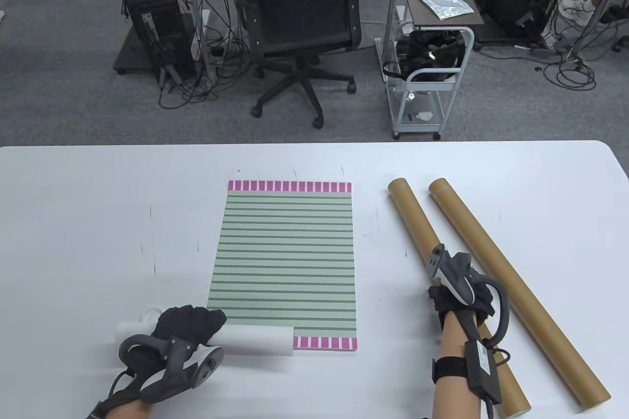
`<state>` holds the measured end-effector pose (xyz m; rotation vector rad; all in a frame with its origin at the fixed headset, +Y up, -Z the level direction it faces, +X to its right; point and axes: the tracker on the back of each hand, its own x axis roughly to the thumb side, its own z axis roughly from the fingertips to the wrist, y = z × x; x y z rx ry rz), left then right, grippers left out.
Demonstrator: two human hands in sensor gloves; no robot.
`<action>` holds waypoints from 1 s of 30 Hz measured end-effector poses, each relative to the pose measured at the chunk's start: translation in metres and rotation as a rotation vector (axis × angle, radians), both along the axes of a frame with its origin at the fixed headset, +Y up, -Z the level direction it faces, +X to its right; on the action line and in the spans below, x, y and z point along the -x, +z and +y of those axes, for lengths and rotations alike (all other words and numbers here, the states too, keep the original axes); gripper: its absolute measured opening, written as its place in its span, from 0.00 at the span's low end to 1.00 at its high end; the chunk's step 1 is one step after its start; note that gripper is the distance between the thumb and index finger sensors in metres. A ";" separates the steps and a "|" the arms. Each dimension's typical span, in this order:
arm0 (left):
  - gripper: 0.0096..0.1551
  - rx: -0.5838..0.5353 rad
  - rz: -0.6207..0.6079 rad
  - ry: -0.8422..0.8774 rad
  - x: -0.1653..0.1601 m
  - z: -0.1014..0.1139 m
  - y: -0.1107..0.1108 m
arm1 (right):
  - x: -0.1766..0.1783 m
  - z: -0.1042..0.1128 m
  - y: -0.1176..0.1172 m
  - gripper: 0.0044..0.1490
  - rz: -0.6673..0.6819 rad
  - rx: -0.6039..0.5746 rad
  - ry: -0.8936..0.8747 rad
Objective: Roll up mouse pads and store in mailing tubes
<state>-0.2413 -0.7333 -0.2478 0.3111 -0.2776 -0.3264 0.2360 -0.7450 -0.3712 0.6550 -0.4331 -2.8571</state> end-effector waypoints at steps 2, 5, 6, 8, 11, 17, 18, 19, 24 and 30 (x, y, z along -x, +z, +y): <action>0.27 0.006 0.008 0.005 0.001 0.000 -0.001 | -0.001 0.015 0.013 0.53 0.027 -0.011 0.014; 0.27 0.007 0.025 0.010 0.004 0.002 -0.003 | 0.009 0.034 0.035 0.53 0.126 -0.136 -0.013; 0.27 0.009 0.031 0.013 0.005 0.002 -0.003 | 0.014 0.038 0.040 0.53 0.157 -0.171 -0.023; 0.27 0.015 0.055 0.024 0.010 0.003 -0.006 | 0.029 0.049 0.056 0.53 0.256 -0.274 -0.024; 0.27 0.025 0.119 0.045 0.025 0.003 -0.011 | 0.057 0.061 0.083 0.52 0.411 -0.417 0.060; 0.28 0.074 0.277 0.163 0.062 0.008 -0.026 | 0.087 0.061 0.121 0.52 0.579 -0.682 0.167; 0.28 0.081 0.294 0.176 0.066 0.008 -0.027 | 0.087 0.060 0.122 0.52 0.599 -0.675 0.165; 0.27 0.091 0.323 0.190 0.072 0.007 -0.029 | 0.088 0.059 0.125 0.52 0.620 -0.690 0.155; 0.27 0.136 0.381 0.235 0.086 0.001 -0.033 | 0.091 0.055 0.126 0.52 0.650 -0.694 0.178; 0.27 0.147 0.311 0.234 0.072 0.003 -0.032 | 0.095 0.047 0.124 0.52 0.669 -0.654 0.206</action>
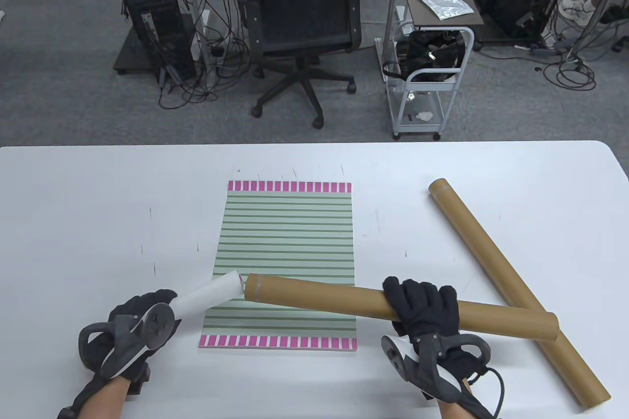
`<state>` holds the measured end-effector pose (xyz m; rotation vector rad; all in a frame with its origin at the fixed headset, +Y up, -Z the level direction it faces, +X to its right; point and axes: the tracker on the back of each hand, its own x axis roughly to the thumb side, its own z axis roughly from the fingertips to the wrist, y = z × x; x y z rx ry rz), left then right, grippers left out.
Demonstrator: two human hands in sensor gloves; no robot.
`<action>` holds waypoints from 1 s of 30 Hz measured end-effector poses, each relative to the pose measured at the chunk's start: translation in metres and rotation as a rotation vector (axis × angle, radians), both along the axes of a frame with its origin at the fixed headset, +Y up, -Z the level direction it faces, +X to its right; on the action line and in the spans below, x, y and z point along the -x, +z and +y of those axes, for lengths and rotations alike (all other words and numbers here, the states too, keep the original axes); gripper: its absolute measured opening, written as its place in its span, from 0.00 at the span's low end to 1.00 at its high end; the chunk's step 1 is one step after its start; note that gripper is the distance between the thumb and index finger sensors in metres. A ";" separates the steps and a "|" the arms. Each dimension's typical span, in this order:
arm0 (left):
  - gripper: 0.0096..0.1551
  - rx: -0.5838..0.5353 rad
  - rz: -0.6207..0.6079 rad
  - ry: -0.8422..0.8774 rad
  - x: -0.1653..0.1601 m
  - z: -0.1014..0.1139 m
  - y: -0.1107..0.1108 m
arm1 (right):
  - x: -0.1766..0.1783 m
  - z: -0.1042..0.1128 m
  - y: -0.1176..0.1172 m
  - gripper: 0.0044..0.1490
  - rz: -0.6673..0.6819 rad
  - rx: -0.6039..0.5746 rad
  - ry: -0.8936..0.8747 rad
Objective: Roll up mouse pads and store in mailing tubes
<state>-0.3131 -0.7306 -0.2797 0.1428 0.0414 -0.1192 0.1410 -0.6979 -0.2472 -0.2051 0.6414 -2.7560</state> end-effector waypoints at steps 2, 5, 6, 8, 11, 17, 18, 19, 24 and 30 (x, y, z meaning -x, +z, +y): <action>0.27 -0.001 -0.034 -0.019 -0.006 0.001 0.002 | 0.000 -0.001 -0.001 0.52 -0.003 0.006 0.006; 0.26 0.007 -0.096 -0.042 -0.011 0.002 0.005 | -0.004 -0.004 -0.003 0.51 -0.020 0.029 0.023; 0.26 0.015 -0.128 -0.038 -0.013 0.002 0.007 | -0.007 -0.004 -0.005 0.51 -0.028 0.043 0.027; 0.25 0.023 -0.170 -0.032 -0.017 0.003 0.009 | -0.010 -0.005 -0.006 0.51 -0.037 0.066 0.018; 0.25 0.004 -0.218 -0.067 -0.029 0.004 0.014 | -0.010 -0.006 -0.004 0.51 0.002 0.112 0.016; 0.27 -0.065 -0.310 -0.165 -0.058 0.005 0.027 | 0.022 -0.003 0.007 0.52 0.146 0.073 0.063; 0.27 -0.070 -0.320 -0.158 -0.062 0.006 0.029 | 0.026 -0.002 0.008 0.52 0.158 0.055 0.075; 0.28 -0.076 -0.326 -0.147 -0.064 0.006 0.030 | 0.027 -0.001 0.008 0.52 0.163 0.055 0.076; 0.38 -0.056 -0.340 -0.127 -0.065 0.006 0.031 | 0.022 -0.004 0.007 0.52 0.161 0.107 0.039; 0.51 0.094 -0.494 0.057 -0.066 0.008 0.035 | 0.014 -0.002 0.008 0.52 0.138 0.108 0.055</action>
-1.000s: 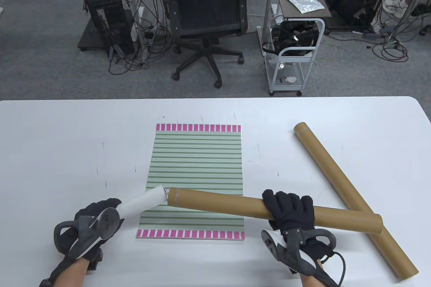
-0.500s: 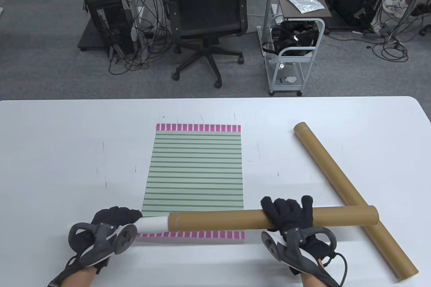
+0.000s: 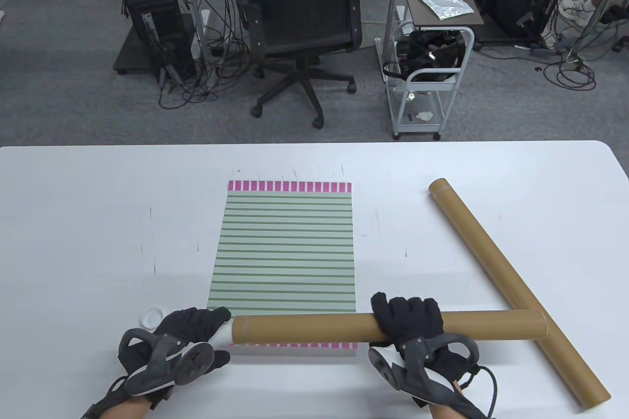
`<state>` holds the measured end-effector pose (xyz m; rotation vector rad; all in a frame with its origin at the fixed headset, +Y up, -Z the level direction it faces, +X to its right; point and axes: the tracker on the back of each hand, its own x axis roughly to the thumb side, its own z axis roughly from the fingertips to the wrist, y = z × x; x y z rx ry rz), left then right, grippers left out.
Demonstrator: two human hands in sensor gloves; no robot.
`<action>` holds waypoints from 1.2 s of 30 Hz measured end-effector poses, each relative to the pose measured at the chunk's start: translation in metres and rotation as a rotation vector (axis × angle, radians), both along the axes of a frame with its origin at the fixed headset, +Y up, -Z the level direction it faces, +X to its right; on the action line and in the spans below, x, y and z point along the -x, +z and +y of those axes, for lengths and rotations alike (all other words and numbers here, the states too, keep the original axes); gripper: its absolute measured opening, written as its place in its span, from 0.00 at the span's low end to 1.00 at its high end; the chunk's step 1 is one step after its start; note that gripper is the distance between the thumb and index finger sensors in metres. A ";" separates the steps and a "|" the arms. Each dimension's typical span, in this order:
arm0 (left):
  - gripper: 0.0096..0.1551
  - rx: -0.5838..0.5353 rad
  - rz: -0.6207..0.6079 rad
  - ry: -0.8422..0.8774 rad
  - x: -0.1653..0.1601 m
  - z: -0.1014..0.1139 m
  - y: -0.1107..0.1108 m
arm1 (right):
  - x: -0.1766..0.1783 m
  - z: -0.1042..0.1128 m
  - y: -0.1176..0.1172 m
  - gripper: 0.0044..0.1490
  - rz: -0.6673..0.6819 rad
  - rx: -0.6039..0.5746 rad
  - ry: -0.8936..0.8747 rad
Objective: Roll up mouse pads and store in mailing tubes
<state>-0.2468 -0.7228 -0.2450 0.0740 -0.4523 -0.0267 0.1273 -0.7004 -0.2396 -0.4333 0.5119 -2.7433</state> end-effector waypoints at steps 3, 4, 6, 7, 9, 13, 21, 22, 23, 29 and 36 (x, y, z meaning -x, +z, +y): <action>0.45 -0.031 -0.026 0.007 -0.009 0.004 0.005 | 0.002 0.000 0.003 0.53 0.026 0.021 -0.035; 0.45 -0.060 -0.032 -0.007 -0.013 0.004 0.007 | 0.005 0.001 0.003 0.53 0.043 0.015 -0.034; 0.45 -0.113 -0.011 -0.039 -0.011 0.002 0.008 | 0.004 0.002 0.003 0.52 0.038 -0.024 -0.007; 0.45 -0.120 -0.003 -0.010 -0.008 0.001 0.007 | 0.003 0.002 0.003 0.51 0.041 -0.021 -0.033; 0.45 -0.089 0.017 0.063 -0.005 -0.001 0.005 | 0.002 0.002 0.004 0.50 0.062 -0.006 -0.085; 0.45 -0.139 0.068 0.064 0.002 0.001 0.003 | 0.003 0.003 0.008 0.49 0.095 -0.068 -0.061; 0.56 -0.082 0.309 0.084 0.032 -0.007 -0.016 | 0.017 0.008 0.016 0.49 0.087 -0.117 -0.034; 0.56 -0.065 0.306 0.064 0.032 -0.007 -0.017 | 0.018 0.009 0.017 0.49 0.086 -0.126 -0.027; 0.55 -0.060 0.296 0.064 0.033 -0.008 -0.017 | 0.019 0.011 0.018 0.49 0.084 -0.133 -0.021; 0.49 -0.019 0.212 0.081 0.021 -0.001 -0.014 | 0.014 0.008 0.015 0.49 0.073 -0.092 -0.059; 0.44 0.147 0.022 0.047 0.001 -0.005 -0.010 | 0.017 0.005 0.015 0.49 0.080 -0.086 -0.026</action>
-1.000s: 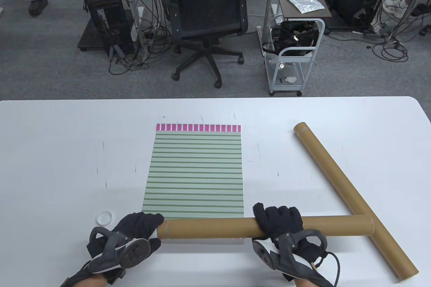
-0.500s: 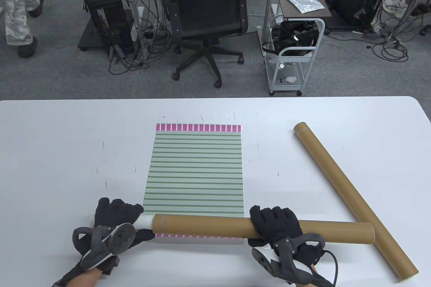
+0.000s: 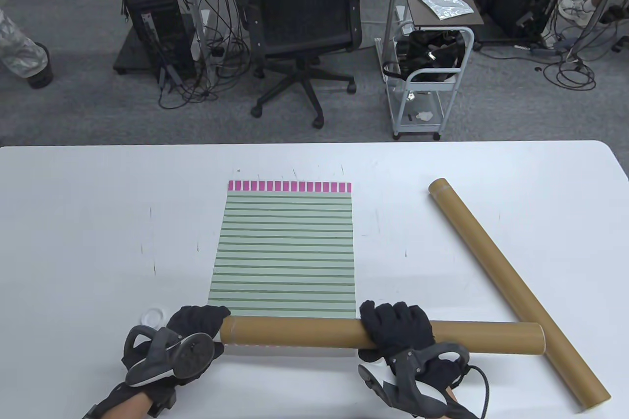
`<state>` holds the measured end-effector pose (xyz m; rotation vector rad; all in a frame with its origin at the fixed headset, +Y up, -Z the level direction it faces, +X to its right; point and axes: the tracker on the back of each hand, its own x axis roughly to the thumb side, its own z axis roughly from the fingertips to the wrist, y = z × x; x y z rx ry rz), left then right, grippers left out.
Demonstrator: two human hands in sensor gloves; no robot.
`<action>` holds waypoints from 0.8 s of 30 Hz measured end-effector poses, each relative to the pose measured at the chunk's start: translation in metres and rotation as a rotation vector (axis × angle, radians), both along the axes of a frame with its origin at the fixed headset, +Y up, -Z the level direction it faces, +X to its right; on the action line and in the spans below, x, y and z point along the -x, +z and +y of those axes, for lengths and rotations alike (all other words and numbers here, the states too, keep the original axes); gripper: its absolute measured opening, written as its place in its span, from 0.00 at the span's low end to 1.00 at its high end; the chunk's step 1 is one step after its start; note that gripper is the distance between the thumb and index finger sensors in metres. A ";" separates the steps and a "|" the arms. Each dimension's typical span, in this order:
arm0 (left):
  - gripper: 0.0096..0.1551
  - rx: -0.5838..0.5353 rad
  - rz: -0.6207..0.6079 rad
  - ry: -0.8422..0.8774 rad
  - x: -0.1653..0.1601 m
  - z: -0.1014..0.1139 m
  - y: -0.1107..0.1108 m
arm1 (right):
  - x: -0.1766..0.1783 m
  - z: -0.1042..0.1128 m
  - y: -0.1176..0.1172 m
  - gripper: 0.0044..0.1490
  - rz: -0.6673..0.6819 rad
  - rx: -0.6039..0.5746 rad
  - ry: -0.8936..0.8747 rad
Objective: Roll up mouse pads and store in mailing tubes
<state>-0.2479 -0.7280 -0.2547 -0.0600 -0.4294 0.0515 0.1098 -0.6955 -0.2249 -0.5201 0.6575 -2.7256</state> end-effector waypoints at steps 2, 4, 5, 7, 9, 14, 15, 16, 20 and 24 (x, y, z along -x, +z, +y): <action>0.42 0.003 0.013 0.065 0.004 0.002 -0.001 | -0.003 0.000 -0.001 0.49 -0.002 0.006 -0.008; 0.41 -0.058 0.052 0.094 0.007 0.002 0.000 | -0.002 -0.001 -0.001 0.49 0.004 0.007 -0.014; 0.41 -0.079 0.069 0.087 0.009 0.002 0.000 | -0.001 -0.001 0.000 0.49 0.008 0.001 -0.010; 0.40 -0.163 0.122 0.066 0.014 0.003 0.001 | 0.000 -0.001 0.000 0.49 0.004 0.001 -0.015; 0.42 -0.262 0.200 0.019 0.020 0.004 0.002 | -0.001 0.001 0.001 0.49 -0.007 -0.006 -0.033; 0.63 -0.256 0.400 0.101 0.041 0.006 -0.006 | -0.001 0.002 0.001 0.49 -0.029 0.027 -0.097; 0.64 -0.254 0.413 0.094 0.042 0.006 -0.006 | 0.000 0.003 0.001 0.49 -0.030 0.013 -0.094; 0.64 -0.276 0.416 0.063 0.043 0.006 -0.006 | 0.000 0.003 0.000 0.49 -0.028 0.015 -0.092; 0.61 -0.251 0.381 0.078 0.042 0.006 -0.007 | -0.002 0.000 -0.001 0.49 -0.024 0.037 -0.089; 0.56 -0.264 0.343 0.114 0.037 0.011 -0.004 | -0.004 0.000 -0.003 0.49 -0.019 0.043 -0.107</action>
